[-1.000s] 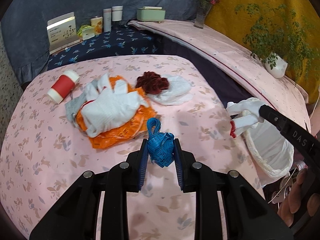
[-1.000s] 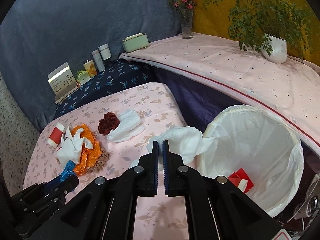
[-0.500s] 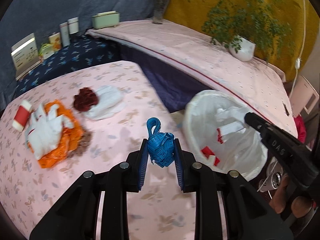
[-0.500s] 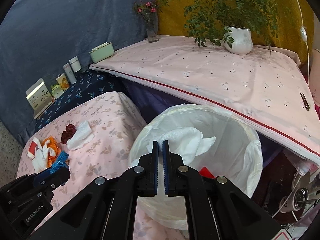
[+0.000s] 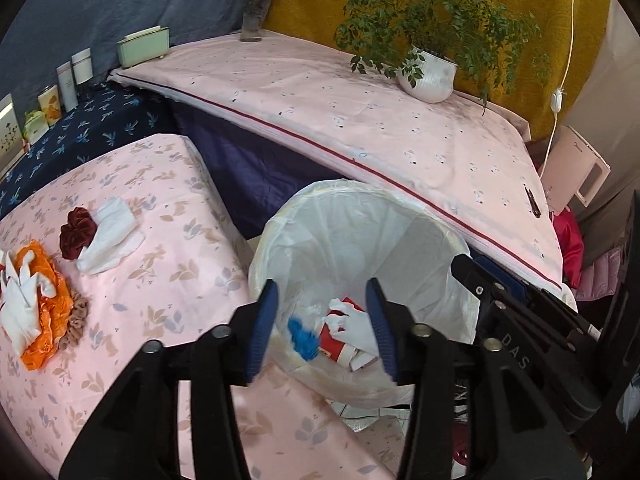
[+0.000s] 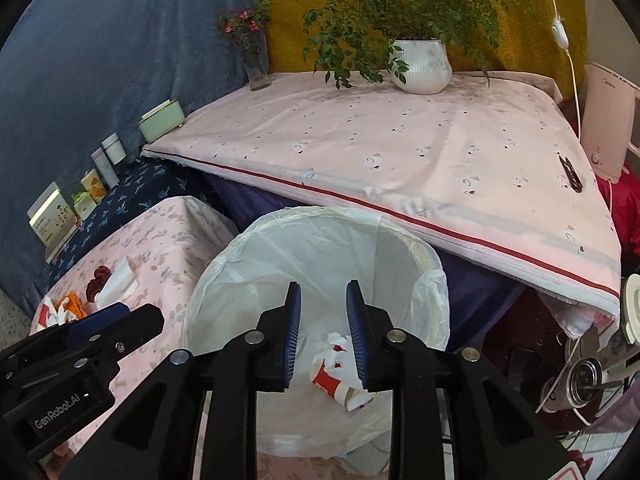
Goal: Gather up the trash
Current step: 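Carry the tissue and blue cloth over the bin and open both tools to drop them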
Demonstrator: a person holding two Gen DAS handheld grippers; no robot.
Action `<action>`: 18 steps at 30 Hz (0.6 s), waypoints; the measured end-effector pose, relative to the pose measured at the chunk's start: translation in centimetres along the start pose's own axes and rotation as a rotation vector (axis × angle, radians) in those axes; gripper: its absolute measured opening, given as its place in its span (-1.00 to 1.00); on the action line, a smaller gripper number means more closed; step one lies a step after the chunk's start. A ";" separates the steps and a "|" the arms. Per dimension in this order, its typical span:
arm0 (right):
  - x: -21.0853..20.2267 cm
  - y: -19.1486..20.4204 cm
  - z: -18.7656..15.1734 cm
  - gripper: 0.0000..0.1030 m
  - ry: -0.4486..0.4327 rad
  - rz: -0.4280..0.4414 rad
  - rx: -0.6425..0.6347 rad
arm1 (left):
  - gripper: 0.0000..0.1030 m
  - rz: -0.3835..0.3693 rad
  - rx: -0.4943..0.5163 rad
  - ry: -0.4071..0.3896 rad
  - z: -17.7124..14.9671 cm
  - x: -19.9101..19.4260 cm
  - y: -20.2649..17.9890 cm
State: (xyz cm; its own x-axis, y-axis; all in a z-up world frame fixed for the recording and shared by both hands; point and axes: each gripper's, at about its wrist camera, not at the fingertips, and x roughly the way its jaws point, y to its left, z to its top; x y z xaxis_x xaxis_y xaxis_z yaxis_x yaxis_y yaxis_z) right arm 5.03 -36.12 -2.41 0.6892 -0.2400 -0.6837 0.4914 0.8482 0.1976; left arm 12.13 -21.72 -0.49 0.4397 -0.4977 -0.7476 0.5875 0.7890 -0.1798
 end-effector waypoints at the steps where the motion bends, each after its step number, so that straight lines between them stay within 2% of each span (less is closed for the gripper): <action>1: -0.2 -0.3 0.0 -0.41 -0.004 -0.002 0.005 | -0.01 -0.003 0.003 0.002 0.1 0.1 -0.2; 3: -0.4 -0.7 0.1 -0.33 -0.012 -0.005 0.012 | 0.11 0.000 0.008 0.001 0.1 0.2 -0.5; 9: -0.8 -1.0 0.2 -0.30 -0.017 -0.001 0.015 | 0.12 0.021 0.010 -0.002 0.1 0.1 -0.3; 13: -1.0 -0.3 0.1 -0.15 -0.020 0.001 0.002 | 0.12 0.040 -0.003 -0.007 0.0 -0.3 0.4; 18: -1.3 0.9 0.0 -0.14 -0.018 0.012 -0.012 | 0.12 0.063 -0.028 -0.010 -0.4 -0.8 1.9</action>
State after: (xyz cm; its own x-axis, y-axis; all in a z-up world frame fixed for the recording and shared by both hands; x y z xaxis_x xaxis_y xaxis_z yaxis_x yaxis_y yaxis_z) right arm 4.60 -35.09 -1.37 0.7044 -0.2385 -0.6686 0.4768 0.8567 0.1967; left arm 12.55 -19.67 -0.47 0.4825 -0.4499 -0.7515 0.5387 0.8289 -0.1505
